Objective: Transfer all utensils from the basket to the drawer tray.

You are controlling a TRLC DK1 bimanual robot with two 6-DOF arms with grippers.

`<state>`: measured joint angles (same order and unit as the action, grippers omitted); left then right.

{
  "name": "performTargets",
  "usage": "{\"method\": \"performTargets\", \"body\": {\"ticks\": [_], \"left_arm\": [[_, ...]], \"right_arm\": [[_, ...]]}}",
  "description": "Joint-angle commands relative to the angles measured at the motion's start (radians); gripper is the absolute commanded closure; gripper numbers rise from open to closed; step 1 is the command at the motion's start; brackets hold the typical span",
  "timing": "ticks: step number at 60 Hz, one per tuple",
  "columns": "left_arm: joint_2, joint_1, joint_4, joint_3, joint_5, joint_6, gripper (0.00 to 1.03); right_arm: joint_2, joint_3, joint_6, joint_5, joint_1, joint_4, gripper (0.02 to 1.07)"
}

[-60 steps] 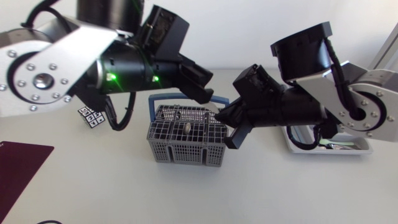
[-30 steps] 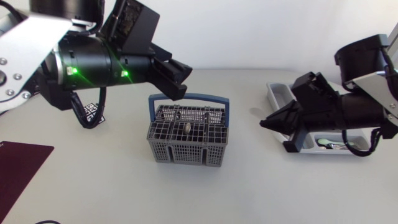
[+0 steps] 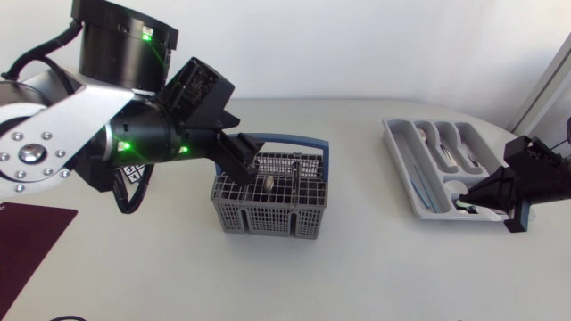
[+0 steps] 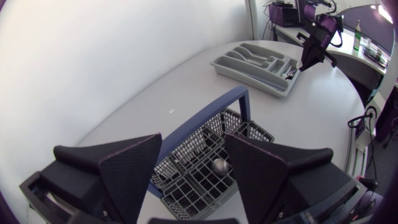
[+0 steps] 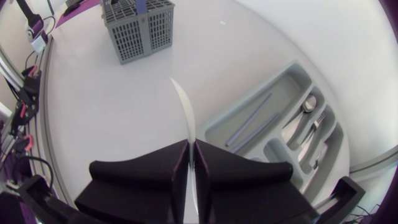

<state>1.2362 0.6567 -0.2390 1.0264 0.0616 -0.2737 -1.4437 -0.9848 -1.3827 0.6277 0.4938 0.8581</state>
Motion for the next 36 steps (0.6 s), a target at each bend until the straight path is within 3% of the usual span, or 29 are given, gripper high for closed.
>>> {"method": "performTargets", "body": {"ticks": [1,14,26,36], "left_arm": [[0.009,0.004,-0.002,-0.023,0.01,-0.022,0.32],[0.005,0.008,-0.005,-0.035,0.021,-0.022,0.32],[0.006,0.021,-0.005,-0.045,0.037,-0.022,0.32],[0.008,0.024,-0.005,-0.048,0.038,-0.022,0.32]], "right_arm": [[-0.083,-0.054,-0.153,-0.013,0.052,0.019,0.97],[-0.244,-0.141,-0.257,-0.12,0.12,-0.07,0.93],[-0.336,-0.14,-0.28,-0.229,0.124,-0.274,0.93],[-0.389,-0.138,-0.294,-0.28,0.117,-0.375,0.93]]}}
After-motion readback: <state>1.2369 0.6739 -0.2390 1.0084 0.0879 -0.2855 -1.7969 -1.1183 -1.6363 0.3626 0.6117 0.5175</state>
